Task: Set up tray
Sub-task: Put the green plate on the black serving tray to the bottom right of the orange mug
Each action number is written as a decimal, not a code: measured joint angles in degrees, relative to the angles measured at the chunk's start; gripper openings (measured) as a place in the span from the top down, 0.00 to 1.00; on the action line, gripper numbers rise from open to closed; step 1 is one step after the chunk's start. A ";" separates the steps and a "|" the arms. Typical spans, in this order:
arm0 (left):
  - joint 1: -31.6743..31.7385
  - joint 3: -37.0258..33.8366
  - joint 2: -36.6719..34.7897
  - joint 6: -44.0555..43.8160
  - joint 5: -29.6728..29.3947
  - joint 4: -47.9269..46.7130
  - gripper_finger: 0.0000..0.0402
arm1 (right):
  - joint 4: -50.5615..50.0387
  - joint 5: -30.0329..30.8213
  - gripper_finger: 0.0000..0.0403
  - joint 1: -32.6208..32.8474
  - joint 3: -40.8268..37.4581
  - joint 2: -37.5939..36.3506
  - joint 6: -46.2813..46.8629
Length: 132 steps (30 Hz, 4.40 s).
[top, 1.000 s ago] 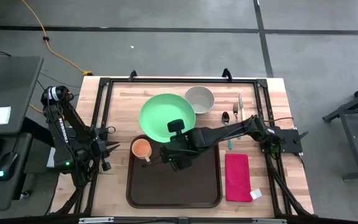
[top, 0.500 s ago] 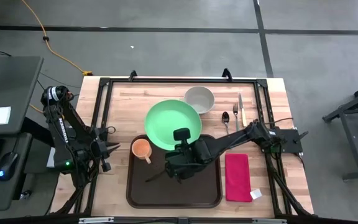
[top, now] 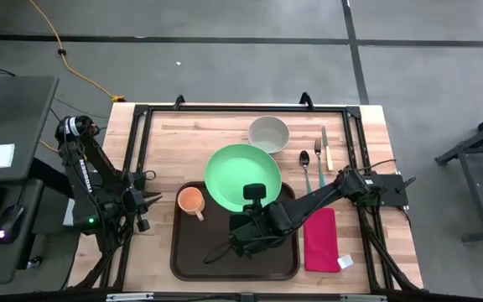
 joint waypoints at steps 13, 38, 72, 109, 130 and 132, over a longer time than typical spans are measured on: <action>0.01 0.00 0.00 0.21 0.00 0.00 0.80 | -0.63 0.12 1.00 1.11 0.00 0.00 3.86; -0.01 0.00 0.00 0.21 0.00 -0.04 0.80 | 3.04 -6.86 1.00 2.50 -0.04 2.37 8.30; -0.01 0.00 0.00 1.46 1.36 2.24 0.80 | 13.01 -9.38 1.00 8.31 -0.04 9.73 12.85; 0.01 0.00 0.00 2.96 3.15 3.30 0.80 | 17.03 -15.67 1.00 7.08 -2.05 13.95 10.28; -0.01 0.00 0.00 5.81 3.15 4.59 0.80 | 21.35 -19.31 0.99 7.01 -6.13 14.01 10.06; 0.00 0.00 0.00 5.81 3.13 4.59 0.80 | 21.58 -19.67 0.97 7.01 -6.14 14.01 10.08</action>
